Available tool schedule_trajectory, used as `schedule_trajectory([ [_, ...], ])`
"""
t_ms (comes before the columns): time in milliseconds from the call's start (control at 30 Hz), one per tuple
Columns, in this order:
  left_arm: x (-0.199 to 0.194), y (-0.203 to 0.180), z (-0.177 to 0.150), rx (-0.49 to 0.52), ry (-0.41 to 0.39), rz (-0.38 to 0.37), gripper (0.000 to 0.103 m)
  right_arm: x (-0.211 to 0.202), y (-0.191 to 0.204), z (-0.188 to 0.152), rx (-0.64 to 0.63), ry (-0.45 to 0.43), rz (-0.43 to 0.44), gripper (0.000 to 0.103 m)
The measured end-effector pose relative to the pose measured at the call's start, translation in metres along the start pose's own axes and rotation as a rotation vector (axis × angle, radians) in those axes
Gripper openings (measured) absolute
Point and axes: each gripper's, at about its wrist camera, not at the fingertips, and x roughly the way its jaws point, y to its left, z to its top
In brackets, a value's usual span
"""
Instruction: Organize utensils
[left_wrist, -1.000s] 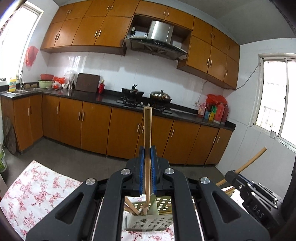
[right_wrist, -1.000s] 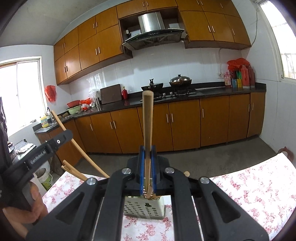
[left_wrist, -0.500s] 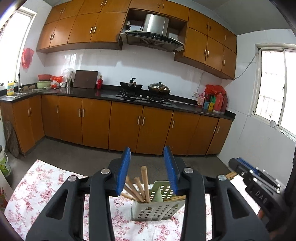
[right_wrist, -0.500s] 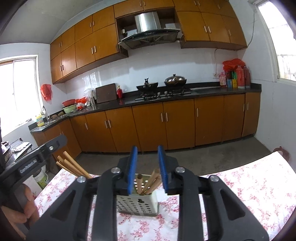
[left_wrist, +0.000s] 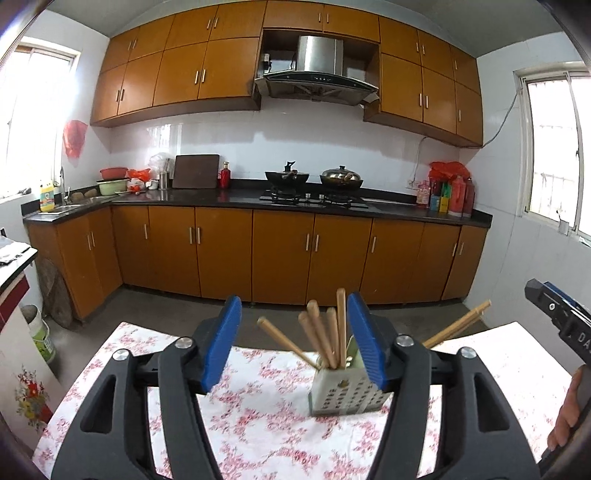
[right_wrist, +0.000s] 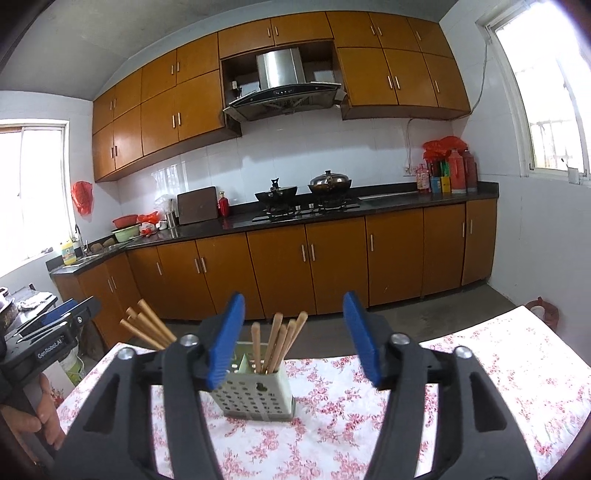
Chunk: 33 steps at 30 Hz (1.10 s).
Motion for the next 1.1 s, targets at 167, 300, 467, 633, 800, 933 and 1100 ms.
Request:
schedule_trajectory([
  [167,-0.022,0.009,-0.022,0.012,-0.004,0.007,0.083,-0.025,0.009,-0.02,-0.033,-0.012,0.009,0.084],
  [300,-0.039,0.014,-0.04,0.031,-0.015,0.016,0.098,-0.045,0.015,-0.038,-0.061,-0.038,0.005,0.099],
  [467,-0.059,0.016,-0.066,0.062,-0.034,0.043,0.101,-0.064,0.025,-0.063,-0.1,-0.041,-0.016,0.099],
  [633,-0.071,0.014,-0.096,0.075,-0.022,0.047,0.101,-0.073,0.032,-0.09,-0.107,-0.018,-0.035,0.099],
  [800,-0.079,0.01,-0.121,0.091,-0.023,0.053,0.101,-0.077,0.033,-0.116,-0.104,0.011,-0.026,0.099],
  [933,-0.08,0.01,-0.134,0.081,-0.016,0.057,0.101,-0.079,0.035,-0.128,-0.115,0.029,-0.027,0.099],
  [1100,-0.083,0.016,-0.147,0.042,-0.002,0.061,0.101,-0.082,0.032,-0.143,-0.112,0.05,-0.032,0.099],
])
